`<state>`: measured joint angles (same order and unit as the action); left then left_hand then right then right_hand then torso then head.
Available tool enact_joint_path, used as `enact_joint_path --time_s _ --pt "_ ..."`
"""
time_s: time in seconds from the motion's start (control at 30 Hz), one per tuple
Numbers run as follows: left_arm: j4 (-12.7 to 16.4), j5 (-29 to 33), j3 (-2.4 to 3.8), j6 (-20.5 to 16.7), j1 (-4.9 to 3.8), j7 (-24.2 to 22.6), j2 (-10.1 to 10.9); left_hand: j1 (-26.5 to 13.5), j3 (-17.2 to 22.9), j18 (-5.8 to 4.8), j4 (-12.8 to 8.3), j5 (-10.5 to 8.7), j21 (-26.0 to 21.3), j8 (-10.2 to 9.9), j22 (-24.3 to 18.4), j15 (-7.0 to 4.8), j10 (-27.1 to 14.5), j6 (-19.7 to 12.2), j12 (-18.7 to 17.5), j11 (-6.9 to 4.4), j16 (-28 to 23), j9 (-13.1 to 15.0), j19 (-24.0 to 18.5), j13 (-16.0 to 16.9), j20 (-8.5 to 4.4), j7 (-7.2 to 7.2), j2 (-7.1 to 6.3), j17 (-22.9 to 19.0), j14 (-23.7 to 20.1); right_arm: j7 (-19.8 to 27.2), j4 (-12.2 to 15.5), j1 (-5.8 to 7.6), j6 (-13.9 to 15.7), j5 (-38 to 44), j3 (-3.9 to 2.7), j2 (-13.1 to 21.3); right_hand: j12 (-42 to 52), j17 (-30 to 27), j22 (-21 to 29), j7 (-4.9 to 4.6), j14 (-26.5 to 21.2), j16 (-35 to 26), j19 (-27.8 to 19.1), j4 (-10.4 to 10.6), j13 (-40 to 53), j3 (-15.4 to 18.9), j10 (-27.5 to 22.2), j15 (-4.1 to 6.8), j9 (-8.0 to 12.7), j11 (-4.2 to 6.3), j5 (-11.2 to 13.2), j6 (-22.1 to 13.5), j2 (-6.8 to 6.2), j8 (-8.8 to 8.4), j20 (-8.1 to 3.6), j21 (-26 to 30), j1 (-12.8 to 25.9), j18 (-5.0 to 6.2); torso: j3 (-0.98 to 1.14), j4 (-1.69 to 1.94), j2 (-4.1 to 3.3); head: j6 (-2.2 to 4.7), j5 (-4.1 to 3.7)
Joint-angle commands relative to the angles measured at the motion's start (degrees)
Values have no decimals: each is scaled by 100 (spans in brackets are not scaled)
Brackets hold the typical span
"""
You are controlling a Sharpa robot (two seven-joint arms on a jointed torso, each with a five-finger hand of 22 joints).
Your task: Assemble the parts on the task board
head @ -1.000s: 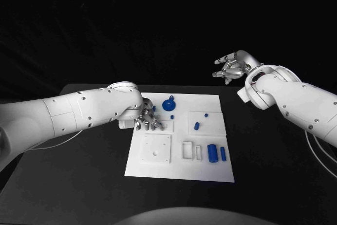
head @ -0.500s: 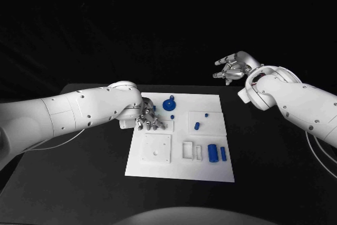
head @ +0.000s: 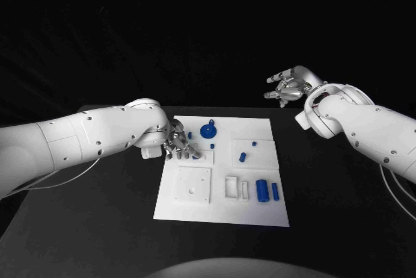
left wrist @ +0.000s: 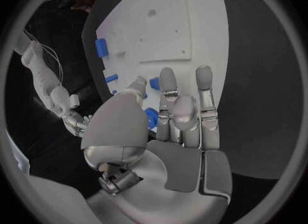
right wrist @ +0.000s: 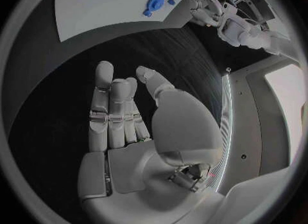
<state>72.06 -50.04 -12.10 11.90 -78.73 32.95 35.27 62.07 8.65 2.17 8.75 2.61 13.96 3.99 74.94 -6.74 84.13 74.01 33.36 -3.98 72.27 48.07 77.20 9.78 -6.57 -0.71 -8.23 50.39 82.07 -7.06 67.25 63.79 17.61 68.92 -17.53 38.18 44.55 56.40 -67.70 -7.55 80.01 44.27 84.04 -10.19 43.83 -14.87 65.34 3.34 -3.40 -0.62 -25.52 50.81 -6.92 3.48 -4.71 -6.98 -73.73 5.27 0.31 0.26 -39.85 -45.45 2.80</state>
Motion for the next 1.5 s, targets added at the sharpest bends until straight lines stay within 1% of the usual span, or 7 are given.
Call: enact_joint_path --time_s 0.03,0.1,0.43,0.73,1.03,1.33,1.5 --pt "97 426 51 199 -40 -72 105 16 -16 -102 -34 24 -52 -49 58 29 196 -559 -122 73 -139 -174 -24 -47 -56 115 7 -202 -96 123 103 -19 -65 12 -2 44 7 -2 5 15 -19 -13 166 10 11 21 -33 7 -11 13 1 166 19 -3 29 33 57 114 -5 2 3 13 -7" --pt "141 670 80 294 -66 -76 187 71 -39 -151 -14 12 -117 106 34 90 275 -776 -312 142 -294 -1051 -79 -159 -48 224 -14 -380 -124 145 171 -31 -68 10 -2 70 19 4 4 30 -15 -5 167 -3 20 16 -26 13 -17 23 0 368 34 0 22 29 83 101 -7 -2 4 27 8" --pt "405 2437 152 -250 -181 -1097 796 452 -227 -207 -469 65 -981 31 -645 413 -944 -1357 -1394 491 -2144 -1730 -843 -617 246 546 218 -1834 -1195 204 817 -152 -348 343 38 171 222 221 -92 108 203 327 237 -94 193 36 154 77 -41 95 194 833 141 7 -48 -217 214 3 -12 -7 4 124 -38" --pt "558 2885 152 -762 -224 -1579 1138 853 -245 -34 -1108 86 -915 151 -1651 351 -569 -1460 -2326 448 -2567 -3067 -111 -614 212 570 947 -2194 -382 119 1458 -185 -836 930 471 115 395 501 -199 142 329 644 231 -234 561 198 275 97 -40 119 340 958 275 9 -85 -791 256 -50 -23 4 9 260 -2" --pt "617 2662 106 -1269 -231 -2257 1188 1469 -148 -84 -1398 63 -555 113 -1126 287 -355 -1428 -2442 408 -1785 -4120 -192 -615 121 649 1084 -1727 -577 -463 1688 -187 -954 1719 811 -275 1312 827 -517 158 405 1196 252 -255 1787 139 841 38 -42 98 383 1045 272 7 -27 -1684 335 -91 -13 15 0 361 143" --pt "624 2597 90 -1507 -234 -2689 1217 1706 -10 26 -1549 59 -891 220 -1277 372 -250 -1223 -2981 446 -3285 -4412 -560 -631 282 612 1061 -2592 -493 -858 1616 -187 -1039 2136 1079 -730 1898 944 -761 173 396 1603 259 -50 2665 9 1188 9 -46 73 434 1097 136 9 -2 -2199 284 -81 -25 11 -9 369 183" --pt "643 2511 84 -1630 -242 -2726 1216 1491 -243 -27 -1439 76 -413 128 -1003 112 268 -1153 -1875 176 -2407 -4417 158 -104 14 535 959 -1958 229 -959 1481 -188 -973 2325 1207 -955 1941 945 -794 170 392 1654 264 -33 2764 -25 1231 7 -46 67 475 1094 123 9 0 -2258 254 -76 -38 20 -18 369 168"
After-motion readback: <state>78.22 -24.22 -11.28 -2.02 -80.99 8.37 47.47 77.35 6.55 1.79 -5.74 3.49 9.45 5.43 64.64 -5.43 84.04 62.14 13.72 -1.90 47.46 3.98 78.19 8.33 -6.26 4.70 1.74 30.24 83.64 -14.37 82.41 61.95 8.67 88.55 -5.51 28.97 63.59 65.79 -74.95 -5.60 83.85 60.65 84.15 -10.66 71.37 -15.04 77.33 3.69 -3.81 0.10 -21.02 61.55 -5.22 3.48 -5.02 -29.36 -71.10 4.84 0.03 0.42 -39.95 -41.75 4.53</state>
